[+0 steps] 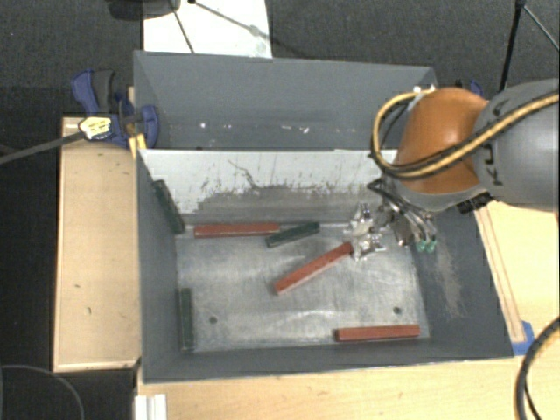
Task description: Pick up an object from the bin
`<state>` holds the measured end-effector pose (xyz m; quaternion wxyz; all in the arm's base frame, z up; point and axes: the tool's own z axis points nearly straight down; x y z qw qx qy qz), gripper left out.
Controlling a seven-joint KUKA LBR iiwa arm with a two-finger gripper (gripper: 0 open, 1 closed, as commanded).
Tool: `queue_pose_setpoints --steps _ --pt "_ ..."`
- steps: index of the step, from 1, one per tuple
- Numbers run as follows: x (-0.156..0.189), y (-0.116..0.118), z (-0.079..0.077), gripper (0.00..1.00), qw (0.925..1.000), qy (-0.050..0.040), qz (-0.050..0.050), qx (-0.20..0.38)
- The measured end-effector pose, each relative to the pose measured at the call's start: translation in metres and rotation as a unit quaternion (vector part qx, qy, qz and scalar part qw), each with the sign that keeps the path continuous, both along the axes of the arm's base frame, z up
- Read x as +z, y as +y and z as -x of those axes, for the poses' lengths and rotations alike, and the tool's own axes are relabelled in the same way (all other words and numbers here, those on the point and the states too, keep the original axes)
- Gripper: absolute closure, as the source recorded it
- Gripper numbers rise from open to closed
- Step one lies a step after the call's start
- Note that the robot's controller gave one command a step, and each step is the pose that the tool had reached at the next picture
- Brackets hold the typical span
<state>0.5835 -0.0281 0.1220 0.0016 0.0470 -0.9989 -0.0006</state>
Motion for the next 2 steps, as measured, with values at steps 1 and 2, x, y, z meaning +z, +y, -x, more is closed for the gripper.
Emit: queue_pose_setpoints --steps 1,2 --pt "0.061 -0.005 0.005 1.0 1.0 -0.001 0.0 -0.005" --pt "0.084 -0.004 0.003 1.0 1.0 -0.0076 0.001 -0.005"
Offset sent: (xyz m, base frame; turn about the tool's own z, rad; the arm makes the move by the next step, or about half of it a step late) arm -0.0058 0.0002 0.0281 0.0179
